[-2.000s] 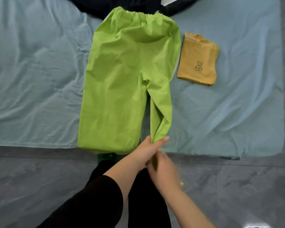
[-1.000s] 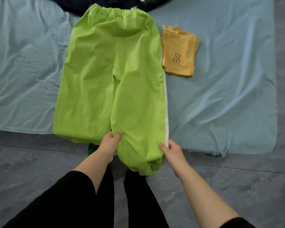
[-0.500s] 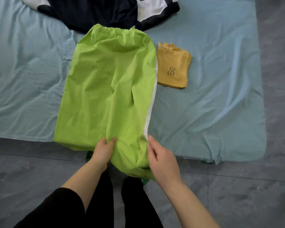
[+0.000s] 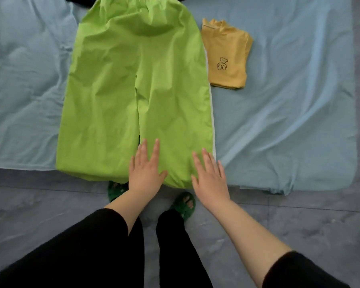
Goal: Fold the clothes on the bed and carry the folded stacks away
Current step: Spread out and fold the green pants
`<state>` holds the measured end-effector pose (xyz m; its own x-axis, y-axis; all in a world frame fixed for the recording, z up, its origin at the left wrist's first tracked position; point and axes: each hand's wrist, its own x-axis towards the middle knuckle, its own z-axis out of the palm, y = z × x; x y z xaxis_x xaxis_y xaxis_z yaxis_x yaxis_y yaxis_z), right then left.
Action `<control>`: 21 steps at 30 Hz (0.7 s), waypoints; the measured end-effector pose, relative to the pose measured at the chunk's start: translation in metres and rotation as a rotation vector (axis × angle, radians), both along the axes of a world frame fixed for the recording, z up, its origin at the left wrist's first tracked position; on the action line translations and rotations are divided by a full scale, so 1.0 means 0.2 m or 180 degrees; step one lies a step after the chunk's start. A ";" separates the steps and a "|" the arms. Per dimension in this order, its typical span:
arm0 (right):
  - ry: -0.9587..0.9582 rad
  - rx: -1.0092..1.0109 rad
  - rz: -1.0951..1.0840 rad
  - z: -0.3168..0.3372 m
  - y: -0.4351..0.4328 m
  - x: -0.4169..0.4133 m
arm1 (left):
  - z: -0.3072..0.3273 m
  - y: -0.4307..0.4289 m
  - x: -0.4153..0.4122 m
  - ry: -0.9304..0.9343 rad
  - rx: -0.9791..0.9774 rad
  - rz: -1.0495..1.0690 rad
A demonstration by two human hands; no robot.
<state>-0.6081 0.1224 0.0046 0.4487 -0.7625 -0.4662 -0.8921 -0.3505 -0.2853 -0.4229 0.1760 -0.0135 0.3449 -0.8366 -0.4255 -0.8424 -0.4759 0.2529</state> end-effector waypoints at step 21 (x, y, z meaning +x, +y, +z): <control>0.0106 0.0494 0.0517 0.17 -0.53 0.81 | 0.22 -0.50 0.87 0.1401 0.0210 0.0162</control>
